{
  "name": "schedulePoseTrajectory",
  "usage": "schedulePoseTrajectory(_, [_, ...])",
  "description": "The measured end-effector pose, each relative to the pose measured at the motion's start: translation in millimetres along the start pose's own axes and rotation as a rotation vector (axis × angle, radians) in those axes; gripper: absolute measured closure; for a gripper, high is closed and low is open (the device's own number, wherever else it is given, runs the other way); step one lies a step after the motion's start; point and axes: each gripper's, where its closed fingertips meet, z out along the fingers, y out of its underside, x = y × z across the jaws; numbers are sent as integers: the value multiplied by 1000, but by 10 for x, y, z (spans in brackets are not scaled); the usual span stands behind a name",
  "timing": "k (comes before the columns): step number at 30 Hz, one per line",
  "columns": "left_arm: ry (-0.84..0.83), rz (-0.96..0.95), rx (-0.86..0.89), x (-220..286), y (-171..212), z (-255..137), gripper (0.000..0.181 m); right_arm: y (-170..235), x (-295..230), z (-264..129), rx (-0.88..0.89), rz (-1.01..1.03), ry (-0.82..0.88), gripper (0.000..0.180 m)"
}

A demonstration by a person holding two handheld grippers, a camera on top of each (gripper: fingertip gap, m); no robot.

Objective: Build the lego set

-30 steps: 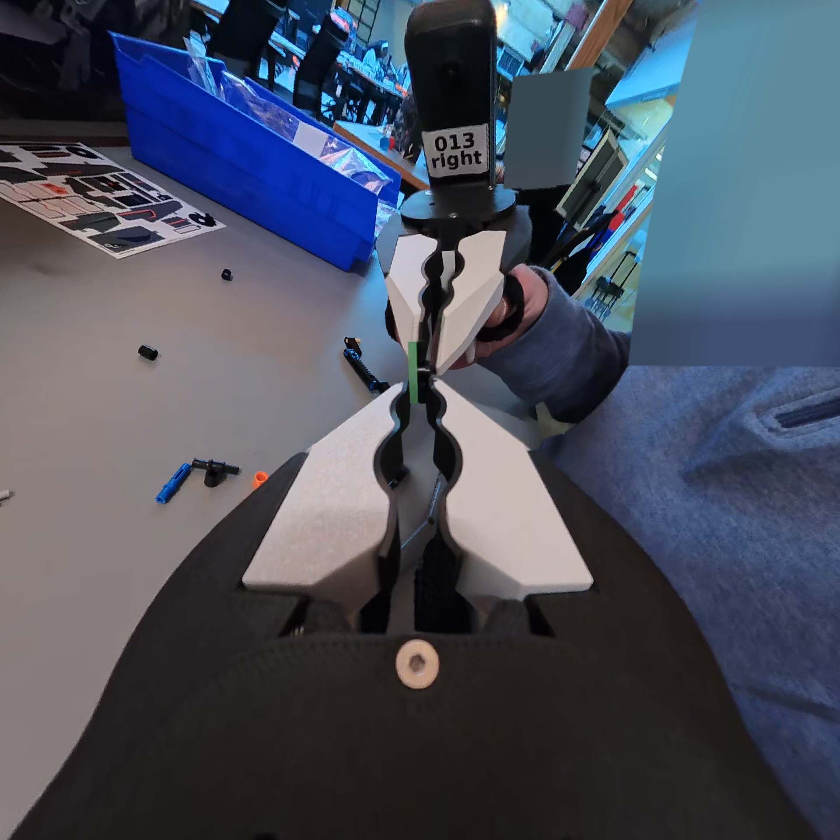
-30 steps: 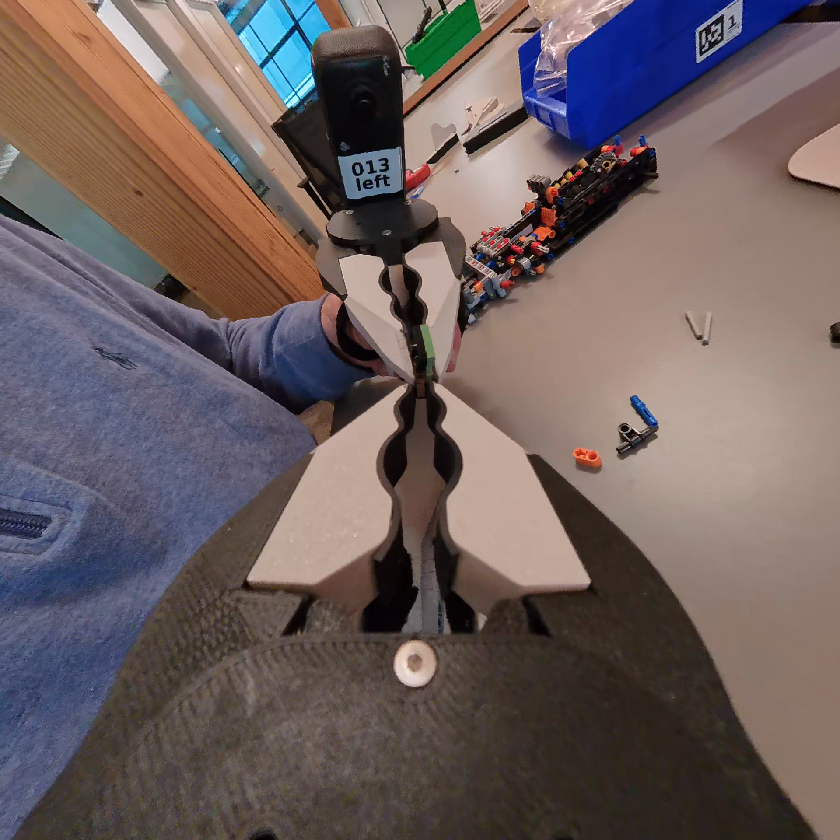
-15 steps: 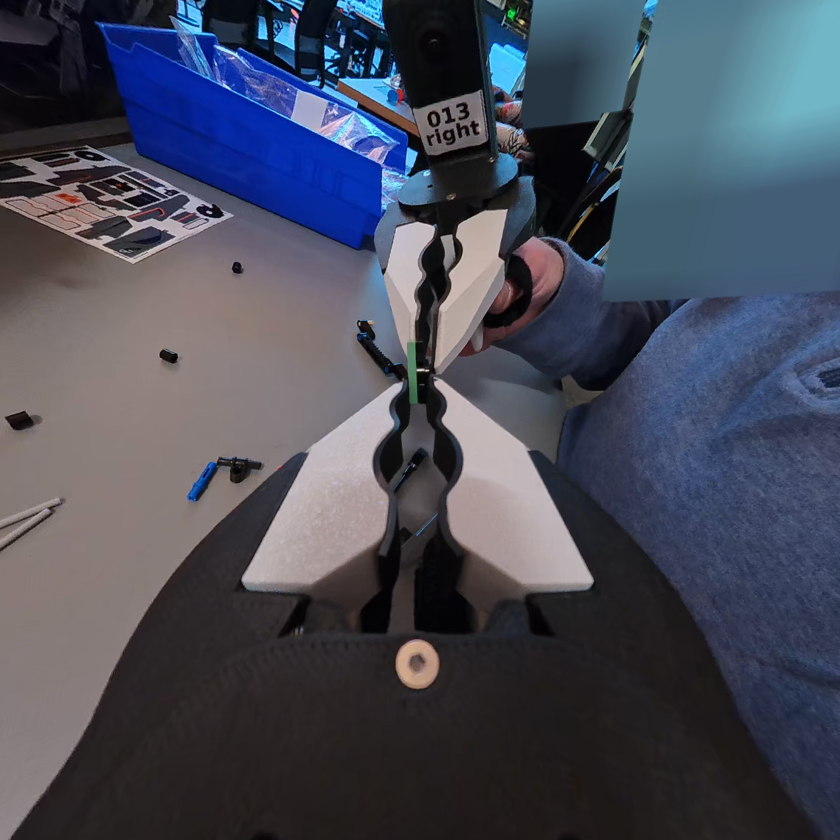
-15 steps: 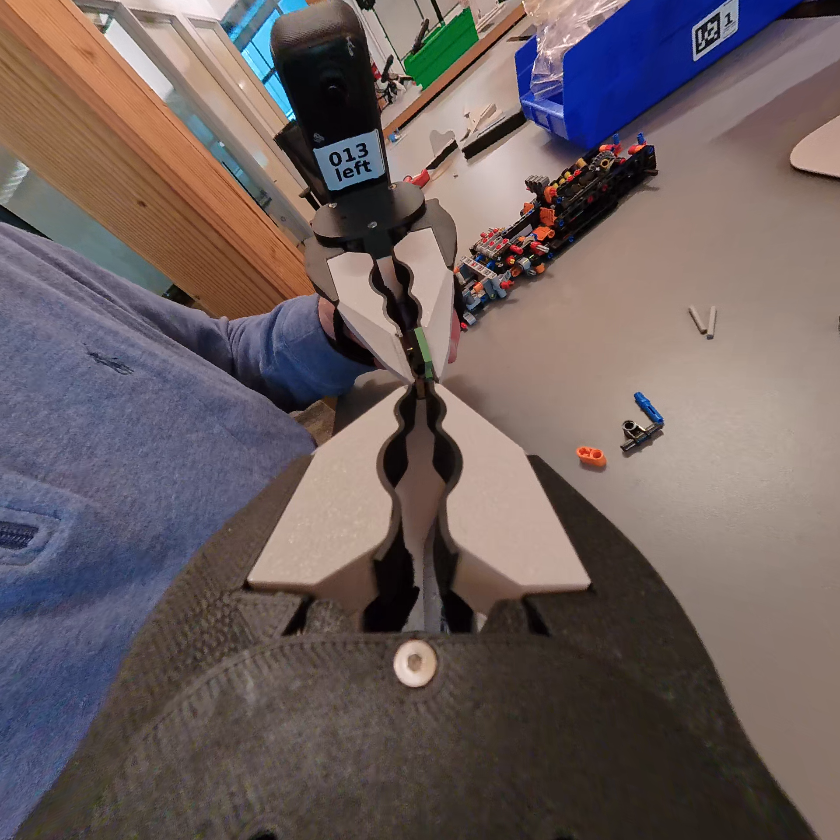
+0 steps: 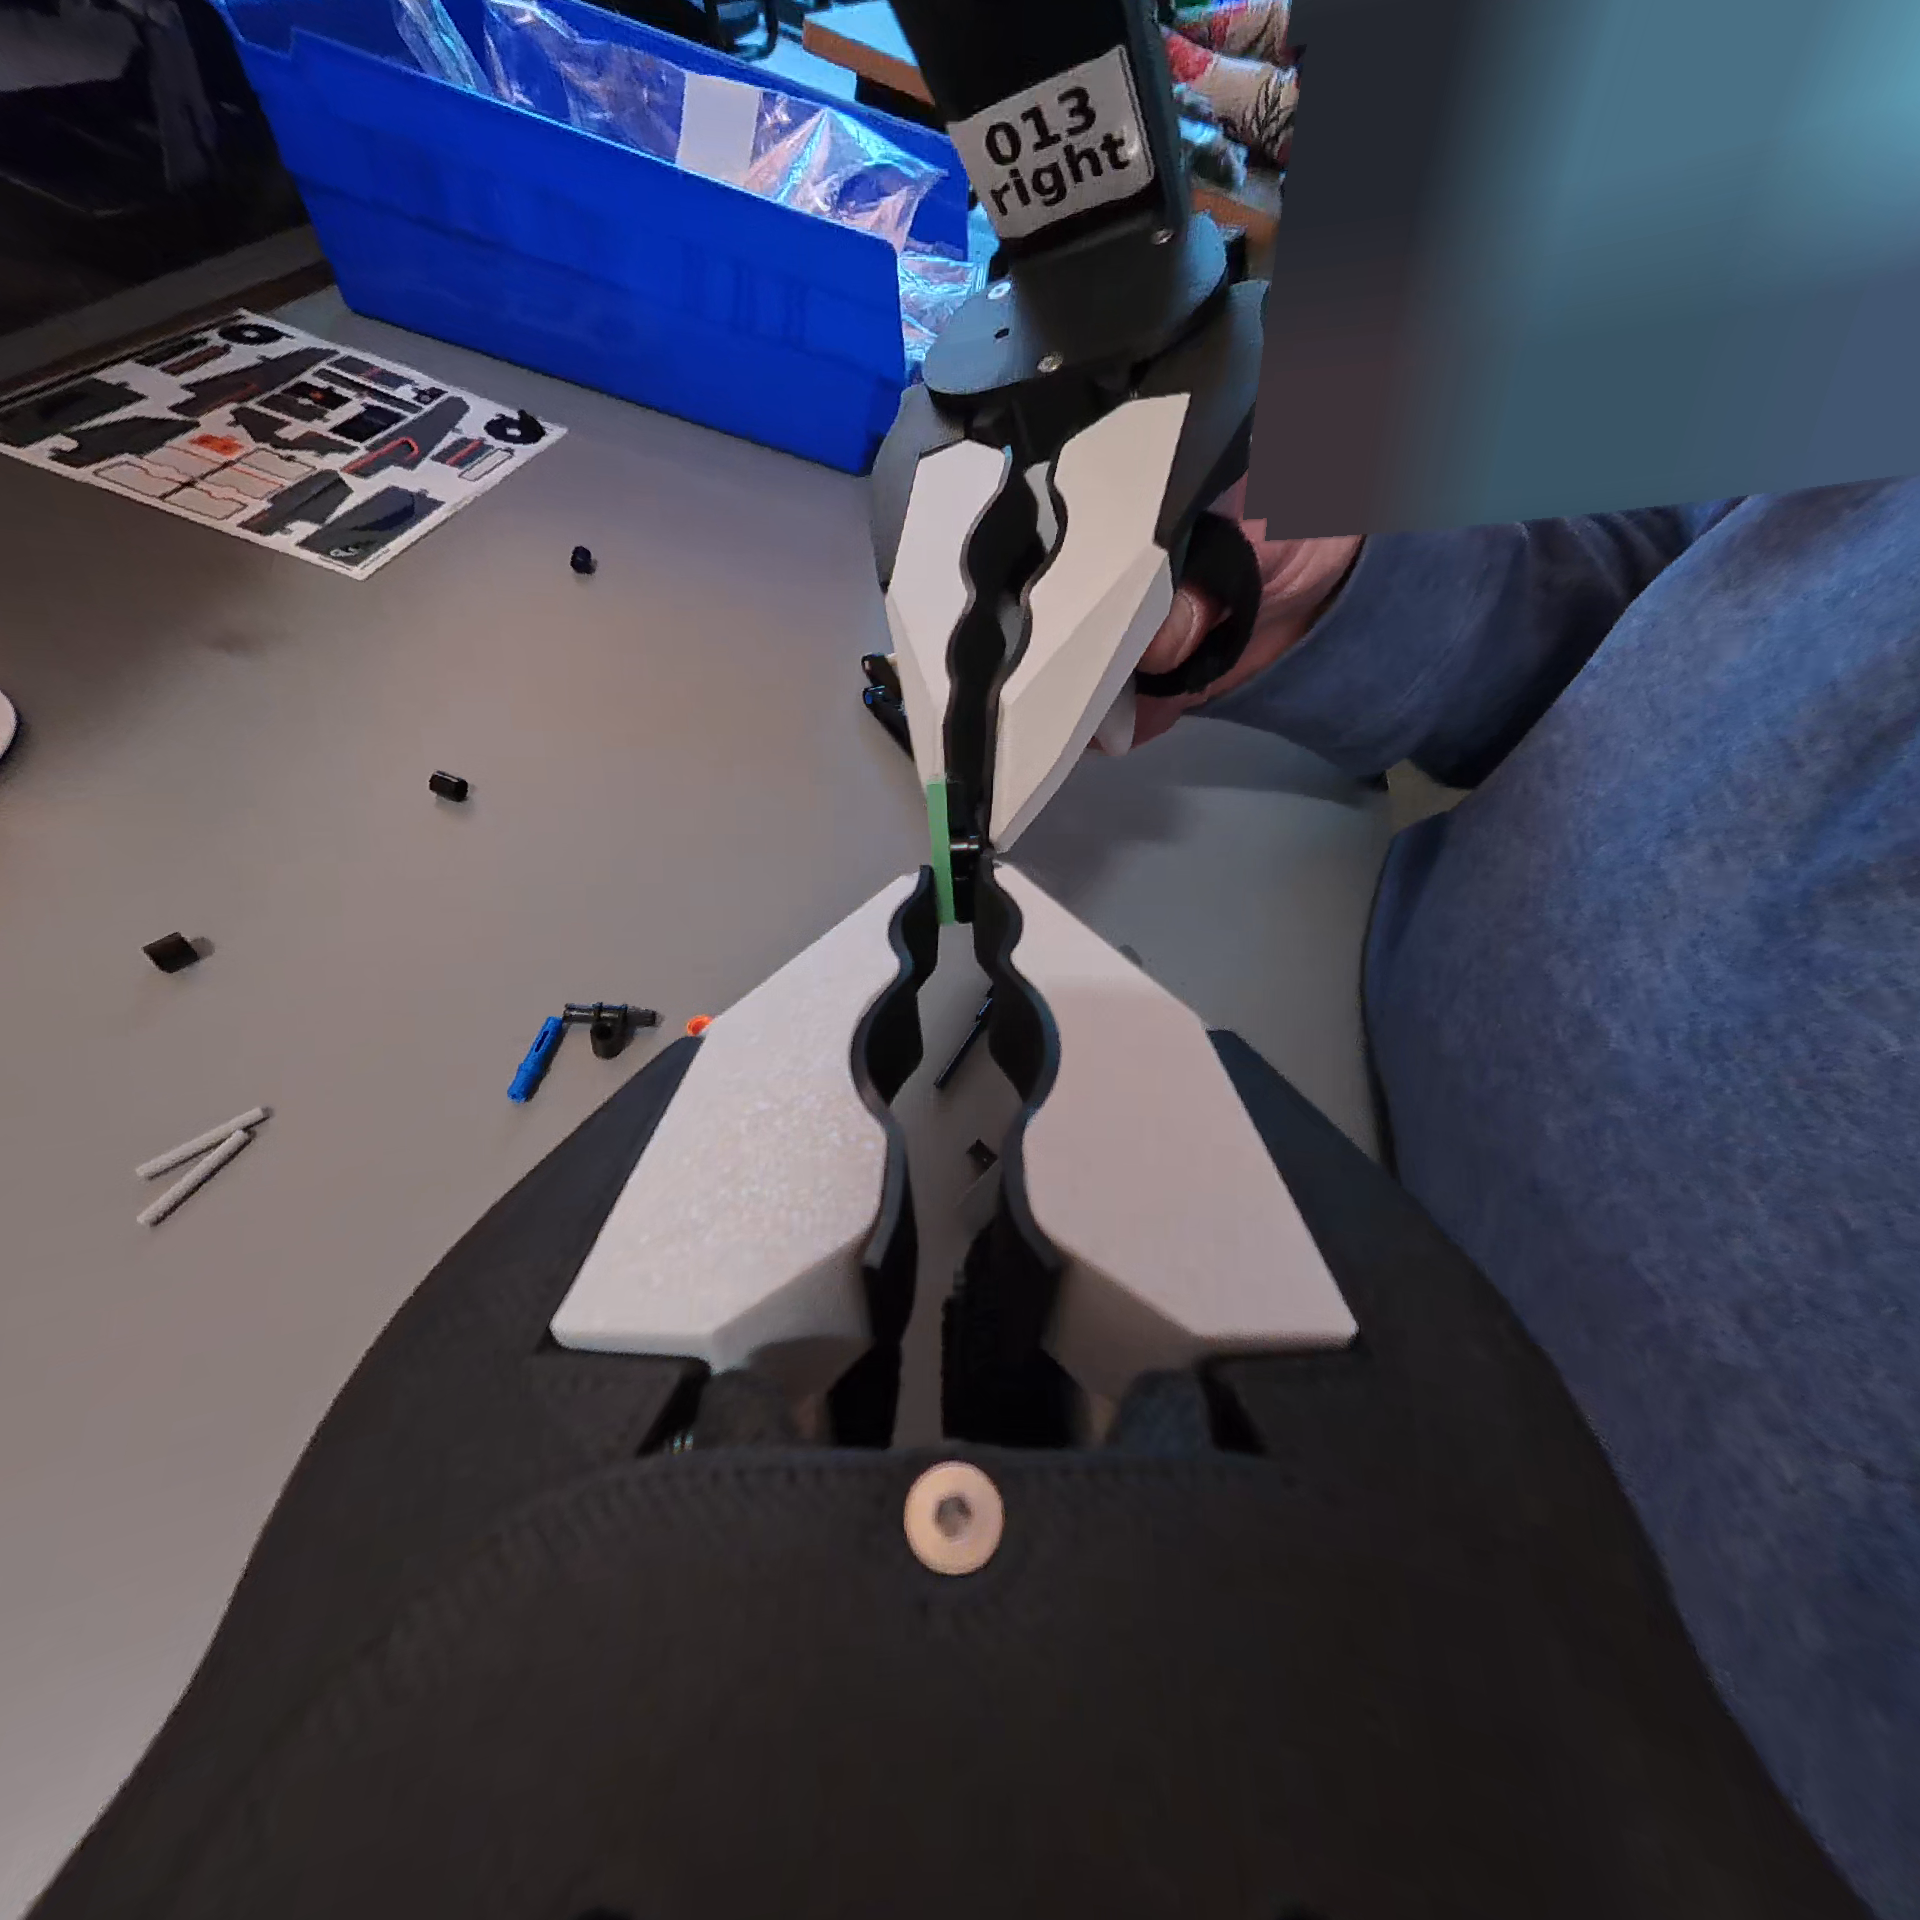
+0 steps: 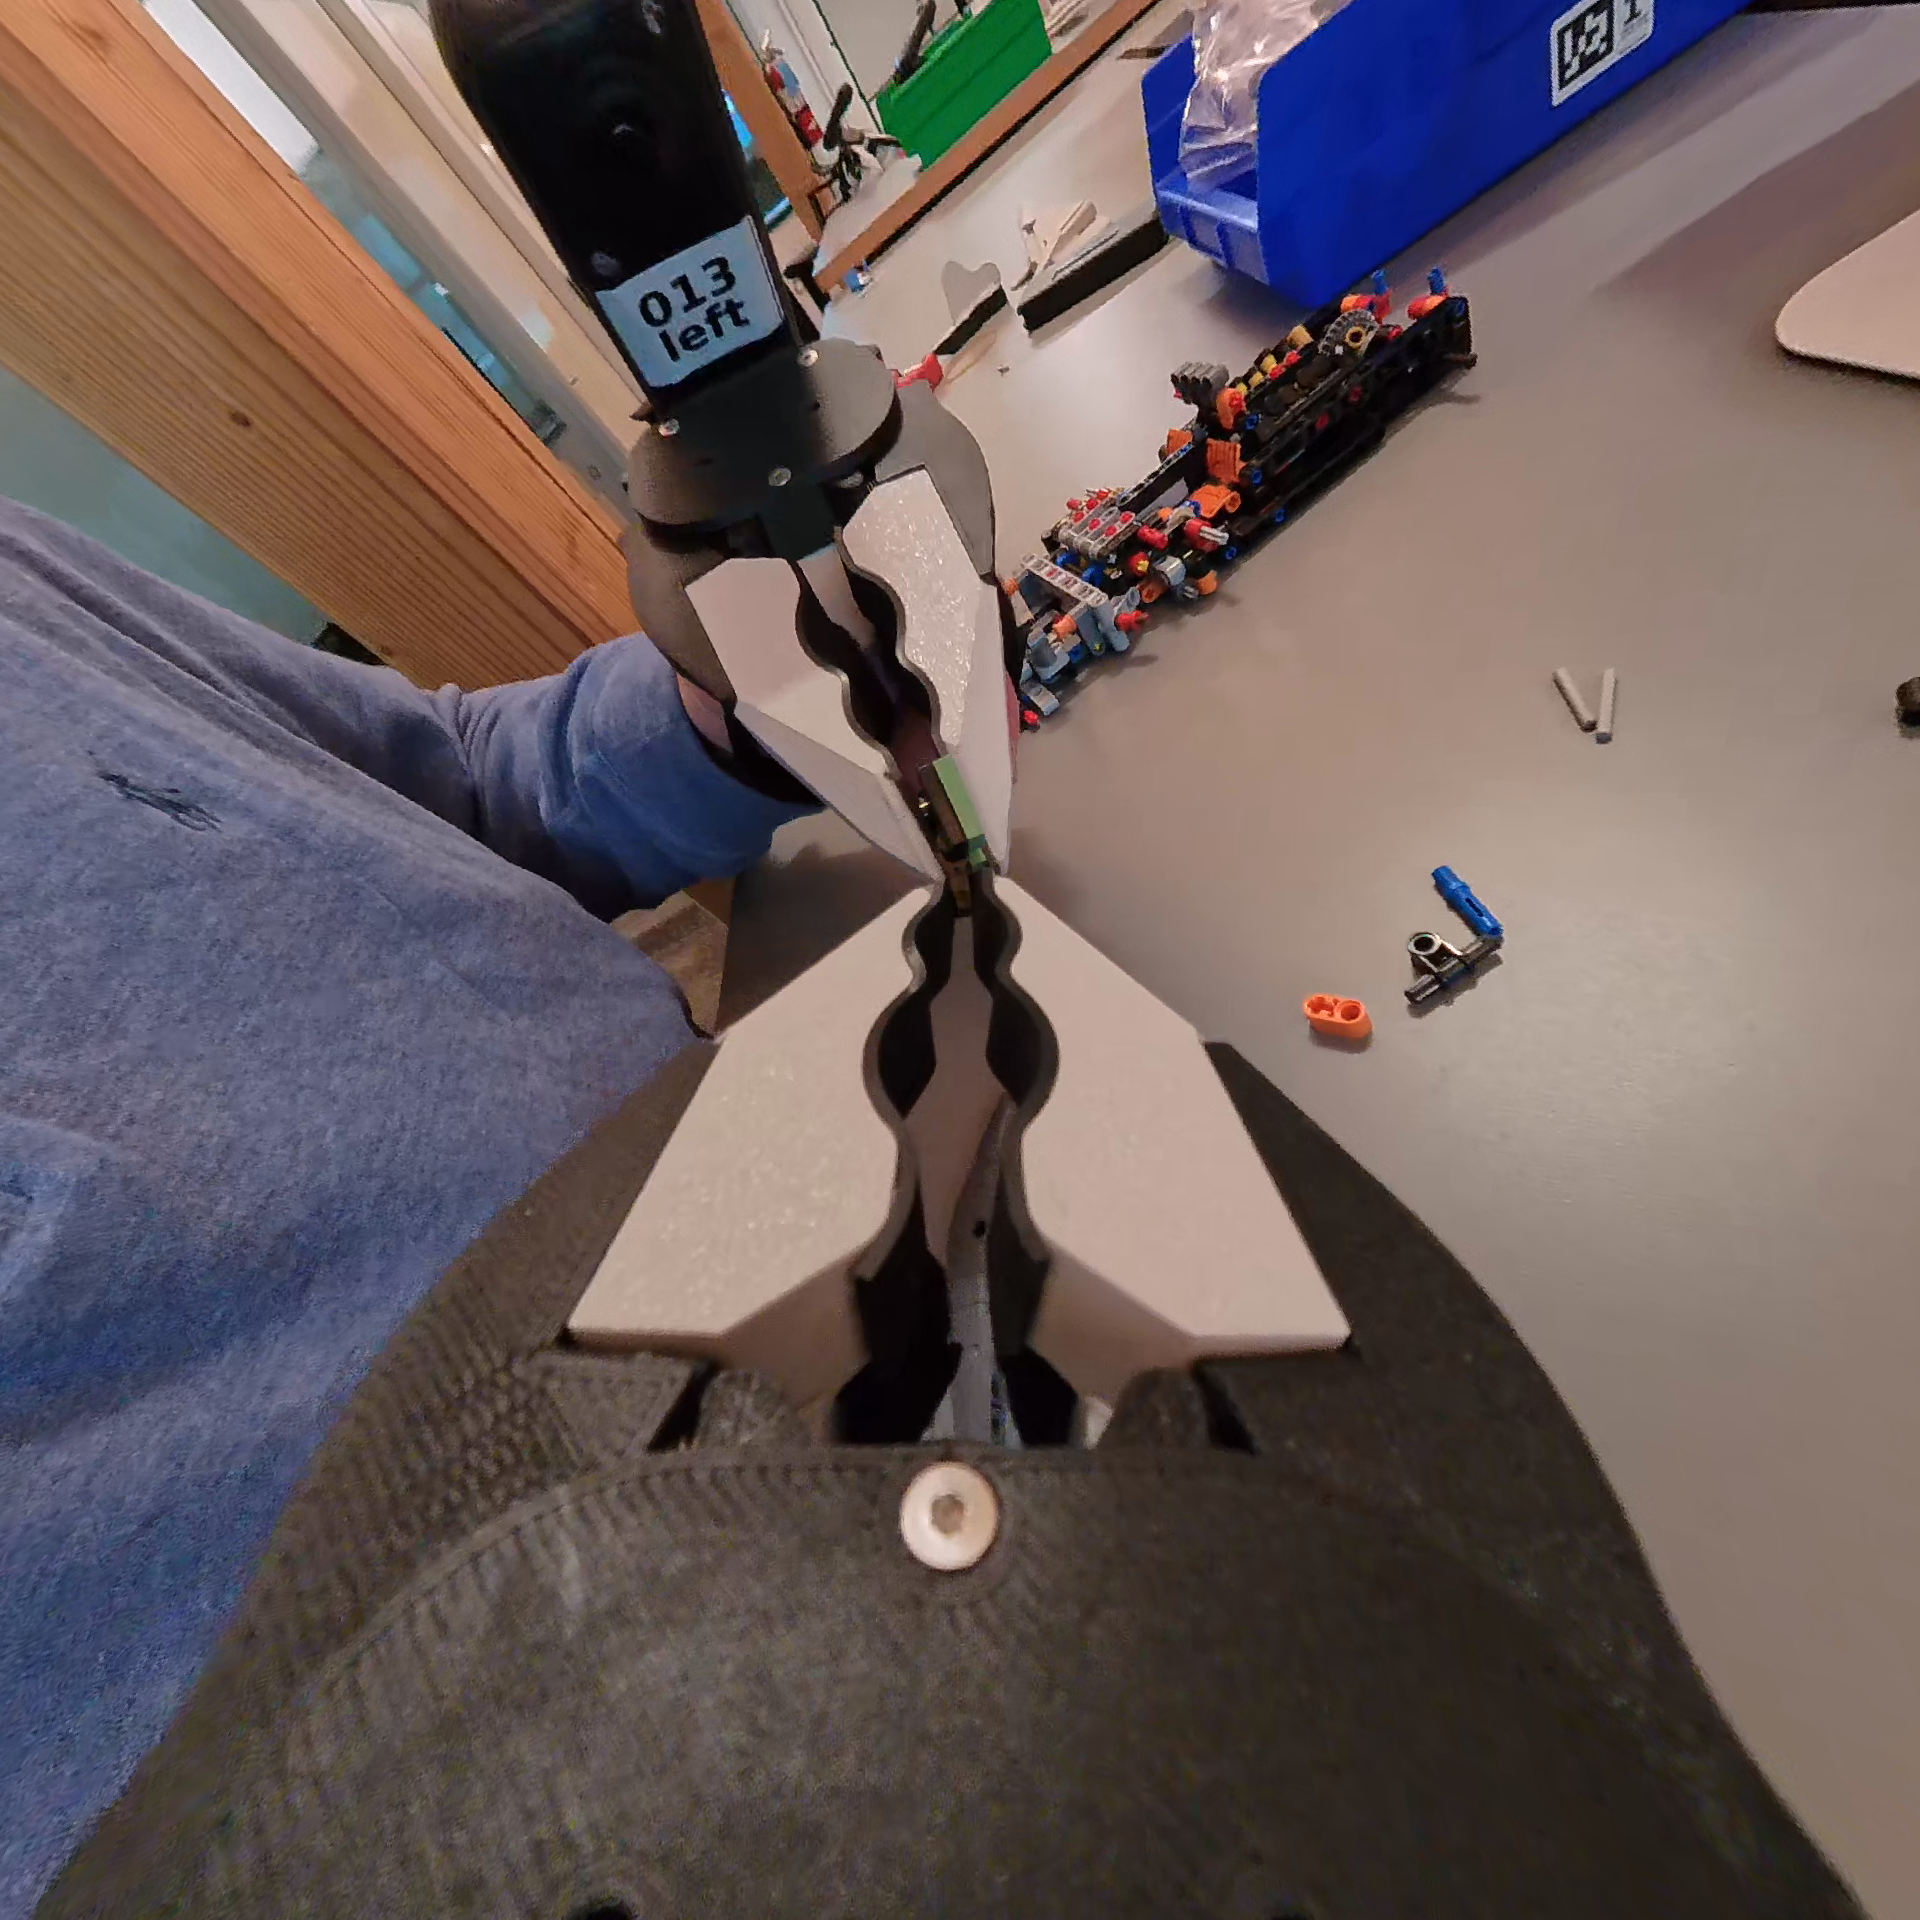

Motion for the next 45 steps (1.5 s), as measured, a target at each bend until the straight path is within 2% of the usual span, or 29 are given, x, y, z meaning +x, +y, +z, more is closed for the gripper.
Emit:
schedulePoseTrajectory(29, [-67, 118, -156, -25, 91, 57, 176, 55, 33, 9, 1, 29, -8, 180])
schedulePoseTrajectory(45, [-124, 193, -285, -91, 286, 127, 176, 190, 147, 64, -16, 96, 0, 180])
